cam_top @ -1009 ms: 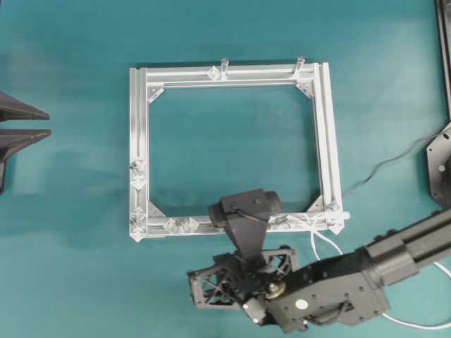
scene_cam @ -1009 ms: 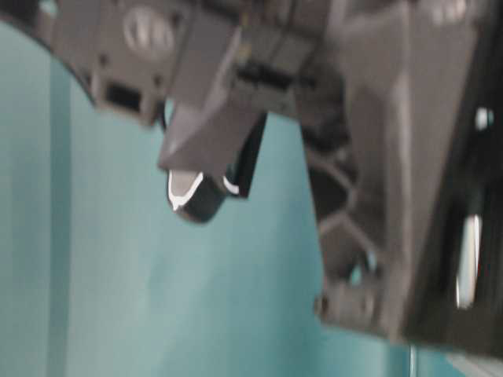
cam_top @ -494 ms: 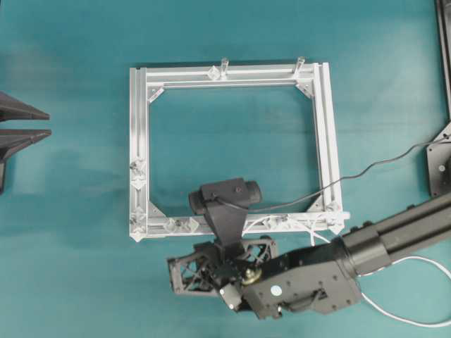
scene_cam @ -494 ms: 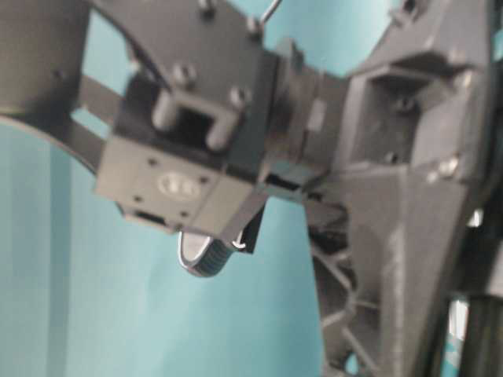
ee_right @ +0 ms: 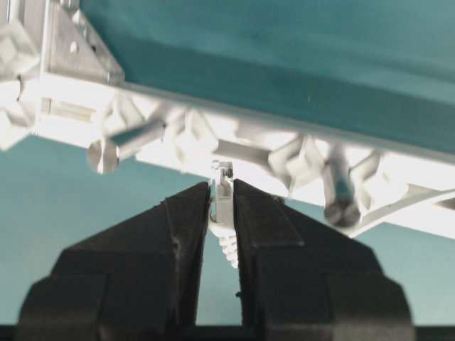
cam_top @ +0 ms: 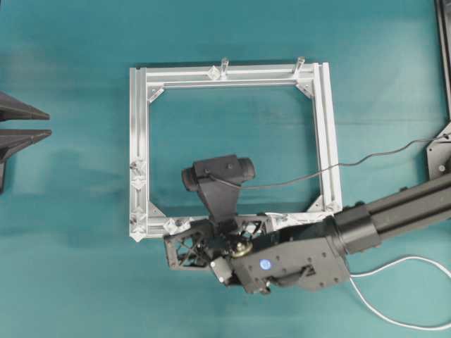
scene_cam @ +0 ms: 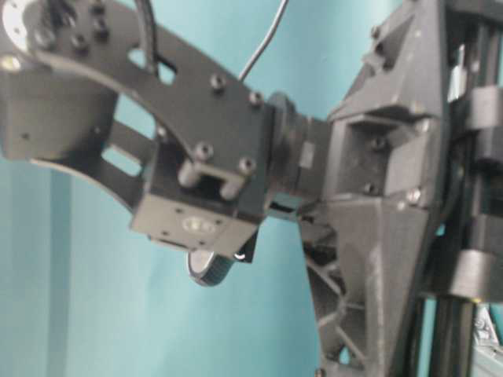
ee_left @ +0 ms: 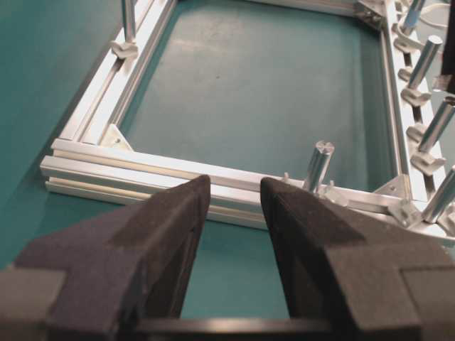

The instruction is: Move the cable alternately left and right between 8 closely spaced pins so it hooks onto each one.

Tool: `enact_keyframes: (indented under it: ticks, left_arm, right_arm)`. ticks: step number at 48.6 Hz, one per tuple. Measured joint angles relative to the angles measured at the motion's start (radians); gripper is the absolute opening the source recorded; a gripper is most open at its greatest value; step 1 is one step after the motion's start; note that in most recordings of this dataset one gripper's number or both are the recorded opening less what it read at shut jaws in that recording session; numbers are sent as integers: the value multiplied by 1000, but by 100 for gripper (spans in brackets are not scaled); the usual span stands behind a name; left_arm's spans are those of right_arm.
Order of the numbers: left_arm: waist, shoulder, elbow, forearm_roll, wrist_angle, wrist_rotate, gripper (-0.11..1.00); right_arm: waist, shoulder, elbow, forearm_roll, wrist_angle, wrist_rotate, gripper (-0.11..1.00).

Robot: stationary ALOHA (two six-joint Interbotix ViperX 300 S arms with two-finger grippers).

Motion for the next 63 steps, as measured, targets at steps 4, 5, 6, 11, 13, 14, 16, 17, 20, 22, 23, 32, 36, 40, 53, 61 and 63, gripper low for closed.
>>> enact_keyframes:
  ticks: [4, 5, 6, 11, 13, 14, 16, 17, 20, 22, 23, 32, 36, 40, 53, 61, 63]
  left_arm:
    - [0, 0, 0, 0, 0, 0, 47]
    - [0, 0, 0, 0, -2, 0, 47]
    - [0, 0, 0, 0, 0, 0, 47]
    - [0, 0, 0, 0, -2, 0, 47]
    - [0, 0, 0, 0, -2, 0, 47]
    - [0, 0, 0, 0, 0, -2, 47]
    - [0, 2, 2, 0, 0, 0, 47]
    - [0, 0, 0, 0, 0, 0, 47]
    - [0, 0, 2, 0, 0, 0, 47]
    - [0, 0, 0, 0, 0, -2, 47]
    - [0, 0, 2, 0, 0, 0, 47]
    - [0, 0, 0, 0, -2, 0, 47]
    - [0, 0, 2, 0, -2, -2, 47]
    - [0, 0, 2, 0, 0, 0, 47]
    - [0, 0, 0, 0, -2, 0, 47]
    - [0, 0, 0, 2, 0, -2, 47]
    - [0, 0, 0, 0, -2, 0, 47]
  right_arm:
    - [-15, 0, -2, 0, -2, -9, 14]
    - [-17, 0, -2, 0, 0, -11, 14]
    - [-21, 0, -2, 2, 0, -15, 14]
    - [-35, 0, -2, 2, -2, -34, 14]
    - [-38, 0, -2, 0, 0, -41, 14]
    - [-40, 0, -2, 0, -2, -44, 14]
    - [-43, 0, -2, 0, 0, -49, 14]
    - [-43, 0, -2, 0, -2, -49, 14]
    - [-44, 0, -2, 0, -2, -51, 14]
    - [-44, 0, -2, 0, -2, -51, 14]
    - [-46, 0, -2, 0, -2, -51, 14]
    - [-46, 0, -2, 0, -2, -51, 14]
    - [-46, 0, -2, 0, -2, -51, 14]
    - [-44, 0, -2, 0, -3, -51, 14]
    - [-46, 0, -2, 0, -3, -51, 14]
    - [-46, 0, -2, 0, -9, -51, 14]
    - [-46, 0, -2, 0, -11, -51, 14]
